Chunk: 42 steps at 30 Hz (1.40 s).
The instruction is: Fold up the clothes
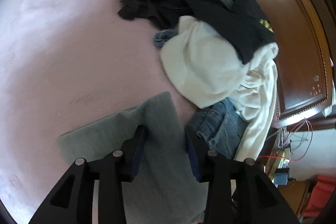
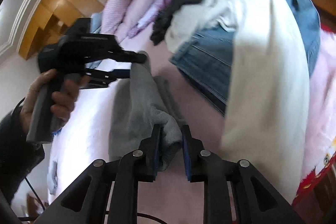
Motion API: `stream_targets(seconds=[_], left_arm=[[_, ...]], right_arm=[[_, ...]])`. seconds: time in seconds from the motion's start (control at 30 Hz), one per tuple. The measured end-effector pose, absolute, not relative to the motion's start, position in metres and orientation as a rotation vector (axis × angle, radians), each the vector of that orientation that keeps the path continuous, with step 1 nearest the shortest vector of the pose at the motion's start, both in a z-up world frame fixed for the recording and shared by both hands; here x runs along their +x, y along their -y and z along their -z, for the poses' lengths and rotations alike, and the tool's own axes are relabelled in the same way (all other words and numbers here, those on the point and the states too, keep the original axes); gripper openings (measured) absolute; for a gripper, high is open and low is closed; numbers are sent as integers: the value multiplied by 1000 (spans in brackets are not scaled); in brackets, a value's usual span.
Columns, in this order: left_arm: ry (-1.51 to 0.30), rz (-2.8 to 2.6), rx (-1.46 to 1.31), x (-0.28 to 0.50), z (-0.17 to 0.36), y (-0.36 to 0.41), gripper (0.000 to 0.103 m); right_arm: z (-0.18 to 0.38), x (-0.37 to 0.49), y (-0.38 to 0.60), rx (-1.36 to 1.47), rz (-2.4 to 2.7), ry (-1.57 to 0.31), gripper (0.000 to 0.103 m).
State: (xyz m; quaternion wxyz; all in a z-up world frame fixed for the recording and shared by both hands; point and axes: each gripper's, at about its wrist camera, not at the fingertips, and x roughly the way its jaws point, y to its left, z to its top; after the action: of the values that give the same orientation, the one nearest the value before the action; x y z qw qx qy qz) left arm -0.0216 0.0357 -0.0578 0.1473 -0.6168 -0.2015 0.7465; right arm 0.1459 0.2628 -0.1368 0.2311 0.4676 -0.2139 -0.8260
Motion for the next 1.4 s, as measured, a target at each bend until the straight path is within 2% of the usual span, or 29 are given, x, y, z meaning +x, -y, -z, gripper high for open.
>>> stream_targets(seconds=[0.2, 0.3, 0.37, 0.7, 0.93, 1.1, 1.17, 1.3, 1.4], left_arm=[[510, -2284, -1457, 14, -6, -3, 35], [257, -2376, -1431, 24, -12, -2, 35], [108, -2368, -1504, 21, 2, -11, 35], [-275, -2232, -1649, -4, 69, -98, 36], [-272, -2242, -1643, -6, 76, -96, 37], [-164, -2241, -1603, 1, 55, -78, 37], [-78, -2265, -1561, 8, 35, -57, 37], [227, -2299, -1499, 22, 4, 11, 37], [411, -2303, -1515, 32, 7, 44, 37]], right_arm=[[122, 159, -271, 1201, 2395, 549, 27], [113, 158, -254, 1148, 2327, 520, 27], [107, 162, -235, 1135, 2270, 474, 26], [156, 132, -220, 1372, 2247, 494, 26], [169, 122, -215, 1410, 2249, 465, 25], [169, 113, -205, 1435, 2248, 386, 25], [166, 111, -202, 1447, 2249, 340, 25], [166, 107, -202, 1471, 2247, 353, 25], [165, 104, -202, 1479, 2246, 341, 25]])
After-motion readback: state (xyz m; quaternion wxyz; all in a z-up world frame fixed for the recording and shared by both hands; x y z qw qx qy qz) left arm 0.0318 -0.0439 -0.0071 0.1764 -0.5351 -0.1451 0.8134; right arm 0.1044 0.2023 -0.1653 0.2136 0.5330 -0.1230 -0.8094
